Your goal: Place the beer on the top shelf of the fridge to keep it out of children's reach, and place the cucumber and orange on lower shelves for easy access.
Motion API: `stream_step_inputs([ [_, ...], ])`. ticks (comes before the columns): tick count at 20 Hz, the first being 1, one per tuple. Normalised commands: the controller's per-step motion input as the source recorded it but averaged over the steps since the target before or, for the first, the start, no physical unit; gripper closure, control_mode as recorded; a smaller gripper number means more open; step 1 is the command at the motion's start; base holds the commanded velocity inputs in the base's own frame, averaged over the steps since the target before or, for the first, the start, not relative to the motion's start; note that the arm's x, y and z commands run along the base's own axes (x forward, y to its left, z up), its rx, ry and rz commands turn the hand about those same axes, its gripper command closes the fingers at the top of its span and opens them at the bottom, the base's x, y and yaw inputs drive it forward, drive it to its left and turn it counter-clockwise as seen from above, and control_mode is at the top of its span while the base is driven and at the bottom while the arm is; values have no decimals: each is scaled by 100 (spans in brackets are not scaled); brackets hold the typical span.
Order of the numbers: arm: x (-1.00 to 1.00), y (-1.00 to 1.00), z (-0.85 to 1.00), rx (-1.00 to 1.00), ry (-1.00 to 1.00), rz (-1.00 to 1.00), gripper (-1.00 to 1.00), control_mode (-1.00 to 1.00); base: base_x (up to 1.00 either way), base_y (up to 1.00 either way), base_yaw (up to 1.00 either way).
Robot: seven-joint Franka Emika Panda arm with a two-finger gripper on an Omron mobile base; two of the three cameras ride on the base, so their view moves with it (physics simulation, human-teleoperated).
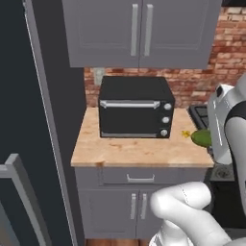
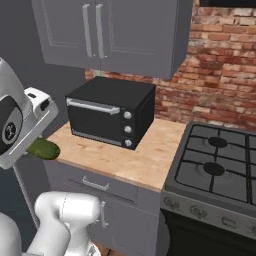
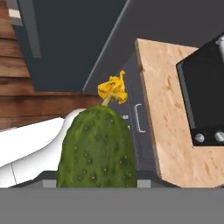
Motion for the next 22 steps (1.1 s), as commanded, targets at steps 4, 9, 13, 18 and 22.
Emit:
stream_step_inputs([
  [4, 0, 0, 0, 0, 0, 0, 100, 100, -82, -23, 26],
  [9, 0, 0, 0, 0, 0, 0, 100, 100, -60, -15, 48],
  [13, 0, 0, 0, 0, 0, 0, 100, 100, -20, -2, 64],
  [18, 0, 0, 0, 0, 0, 0, 100, 100, -10, -8, 70],
  [22, 0, 0, 0, 0, 0, 0, 100, 100, -2, 0, 73],
])
